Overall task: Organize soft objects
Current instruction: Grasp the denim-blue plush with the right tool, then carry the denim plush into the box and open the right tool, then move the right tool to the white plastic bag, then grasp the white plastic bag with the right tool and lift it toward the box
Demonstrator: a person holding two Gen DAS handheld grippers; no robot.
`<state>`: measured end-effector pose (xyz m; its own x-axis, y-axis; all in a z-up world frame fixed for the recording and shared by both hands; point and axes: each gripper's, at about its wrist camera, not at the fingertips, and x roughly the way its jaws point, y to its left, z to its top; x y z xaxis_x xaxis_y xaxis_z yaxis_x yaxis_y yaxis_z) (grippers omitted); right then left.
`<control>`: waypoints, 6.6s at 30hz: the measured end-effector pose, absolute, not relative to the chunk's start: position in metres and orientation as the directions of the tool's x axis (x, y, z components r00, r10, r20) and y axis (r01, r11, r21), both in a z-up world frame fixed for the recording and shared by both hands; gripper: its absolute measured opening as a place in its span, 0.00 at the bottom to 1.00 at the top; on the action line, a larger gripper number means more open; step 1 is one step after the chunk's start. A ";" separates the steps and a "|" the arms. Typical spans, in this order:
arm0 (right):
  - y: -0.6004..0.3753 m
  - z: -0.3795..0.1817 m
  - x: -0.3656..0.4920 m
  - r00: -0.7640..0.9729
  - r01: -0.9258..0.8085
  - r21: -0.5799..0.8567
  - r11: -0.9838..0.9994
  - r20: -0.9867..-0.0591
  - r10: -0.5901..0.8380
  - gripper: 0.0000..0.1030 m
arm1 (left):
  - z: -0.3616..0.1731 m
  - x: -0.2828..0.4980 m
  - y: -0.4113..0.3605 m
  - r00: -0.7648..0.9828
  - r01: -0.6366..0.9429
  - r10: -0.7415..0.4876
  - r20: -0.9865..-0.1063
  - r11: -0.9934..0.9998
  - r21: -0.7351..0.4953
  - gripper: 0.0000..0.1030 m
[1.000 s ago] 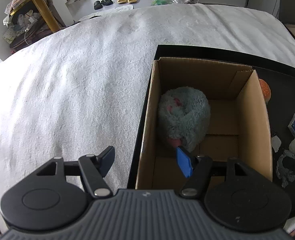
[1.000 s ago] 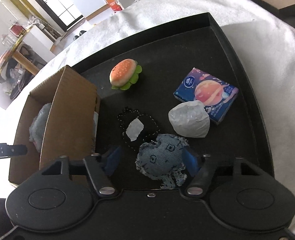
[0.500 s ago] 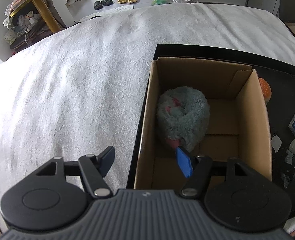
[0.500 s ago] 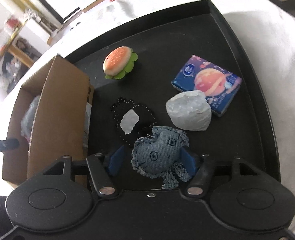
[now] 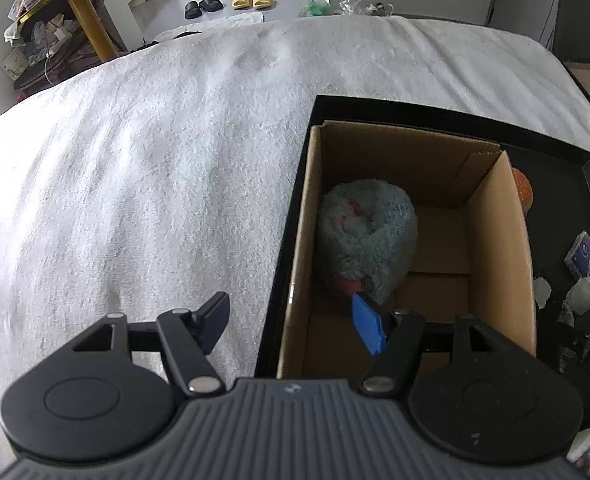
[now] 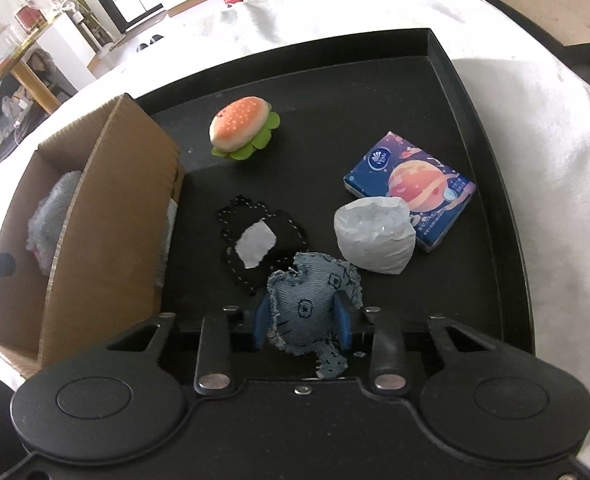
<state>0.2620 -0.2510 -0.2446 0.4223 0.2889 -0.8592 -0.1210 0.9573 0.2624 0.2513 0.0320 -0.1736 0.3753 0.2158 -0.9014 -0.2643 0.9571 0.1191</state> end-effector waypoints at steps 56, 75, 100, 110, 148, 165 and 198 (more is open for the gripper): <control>-0.108 -0.138 0.293 0.570 -0.319 0.160 0.934 -0.755 0.324 0.11 | -0.203 0.241 0.086 0.412 -0.253 -0.087 -0.907 0.945 -0.205 0.13; -0.103 -0.146 0.291 0.564 -0.301 0.127 0.945 -0.775 0.284 0.28 | -0.197 0.244 0.093 0.406 -0.257 -0.077 -0.911 0.946 -0.195 0.17; -0.202 -0.165 0.271 0.580 -0.165 0.192 0.967 -0.775 0.253 0.52 | -0.182 0.242 0.061 0.407 -0.269 0.063 -0.911 0.962 -0.054 0.57; -0.232 -0.181 0.273 0.582 -0.144 0.201 0.969 -0.775 0.247 0.64 | -0.187 0.249 0.055 0.393 -0.287 0.106 -0.913 0.958 -0.013 0.61; -0.263 -0.253 0.281 0.555 -0.009 0.220 0.975 -0.810 0.188 0.43 | -0.200 0.265 0.022 0.347 -0.243 0.177 -0.921 0.965 0.094 0.67; -0.245 -0.217 0.261 0.590 -0.078 0.202 0.976 -0.780 0.209 0.42 | -0.184 0.250 0.041 0.379 -0.269 0.152 -0.913 0.962 0.049 0.67; -0.151 -0.136 0.250 0.656 -0.292 0.187 0.938 -0.675 0.338 0.42 | -0.178 0.225 0.079 0.457 -0.269 0.016 -0.889 0.956 -0.121 0.64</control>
<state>0.2497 -0.1514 -0.1361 0.6559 0.3385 -0.6747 -0.2918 0.9380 0.1869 0.2253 0.0790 -0.1781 0.4574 0.0156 -0.8891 -0.2687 0.9555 -0.1214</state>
